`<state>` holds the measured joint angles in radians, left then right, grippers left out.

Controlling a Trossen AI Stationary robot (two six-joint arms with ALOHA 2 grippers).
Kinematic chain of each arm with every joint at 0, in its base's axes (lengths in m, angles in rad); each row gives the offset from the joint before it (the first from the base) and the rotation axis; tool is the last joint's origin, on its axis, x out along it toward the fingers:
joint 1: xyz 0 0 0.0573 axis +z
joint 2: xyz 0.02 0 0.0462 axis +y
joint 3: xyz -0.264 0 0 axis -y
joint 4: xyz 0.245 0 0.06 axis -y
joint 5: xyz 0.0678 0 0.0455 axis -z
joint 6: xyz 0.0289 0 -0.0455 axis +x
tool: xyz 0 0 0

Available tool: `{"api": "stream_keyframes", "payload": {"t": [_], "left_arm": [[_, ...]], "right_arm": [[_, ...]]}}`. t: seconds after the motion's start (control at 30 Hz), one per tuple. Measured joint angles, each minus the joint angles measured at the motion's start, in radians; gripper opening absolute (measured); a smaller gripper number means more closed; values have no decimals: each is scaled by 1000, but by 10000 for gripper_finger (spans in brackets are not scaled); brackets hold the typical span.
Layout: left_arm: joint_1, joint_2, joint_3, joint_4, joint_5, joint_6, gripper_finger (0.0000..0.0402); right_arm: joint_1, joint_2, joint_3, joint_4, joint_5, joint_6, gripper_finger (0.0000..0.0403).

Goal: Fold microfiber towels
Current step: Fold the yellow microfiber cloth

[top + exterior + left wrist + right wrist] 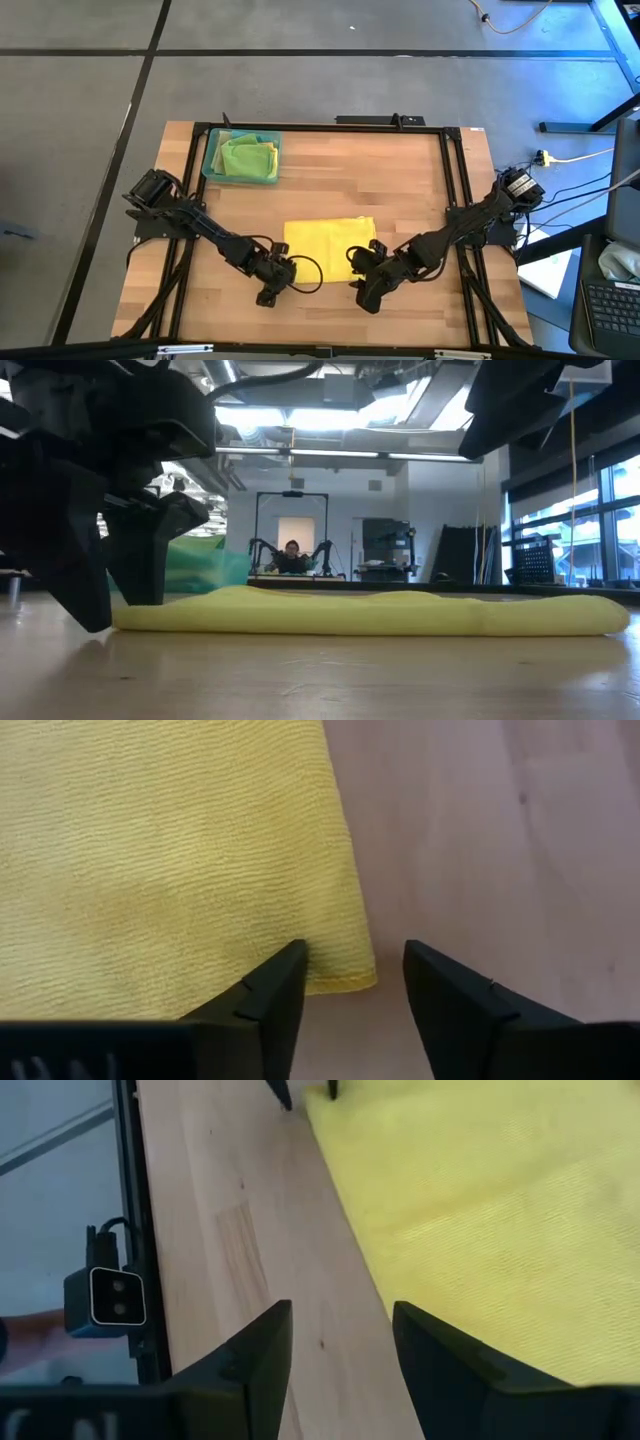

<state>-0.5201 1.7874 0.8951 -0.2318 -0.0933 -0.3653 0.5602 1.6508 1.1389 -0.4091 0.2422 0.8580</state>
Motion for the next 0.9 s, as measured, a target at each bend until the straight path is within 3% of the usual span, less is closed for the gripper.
{"api": "stream_keyframes", "payload": {"t": [0.43, 0.63, 0.9], "left_arm": [[-8, -6, -4, 48, 35, -41, 79], [-2, 0, 41, 12, 72, -54, 10], [103, 1, 182, -151, 85, -124, 2]], "right_arm": [[-14, 0, 0, 4, 0, -14, 177], [-20, 1, 0, 125, 4, -159, 177], [-34, 42, 0, 292, 31, -185, 177]]}}
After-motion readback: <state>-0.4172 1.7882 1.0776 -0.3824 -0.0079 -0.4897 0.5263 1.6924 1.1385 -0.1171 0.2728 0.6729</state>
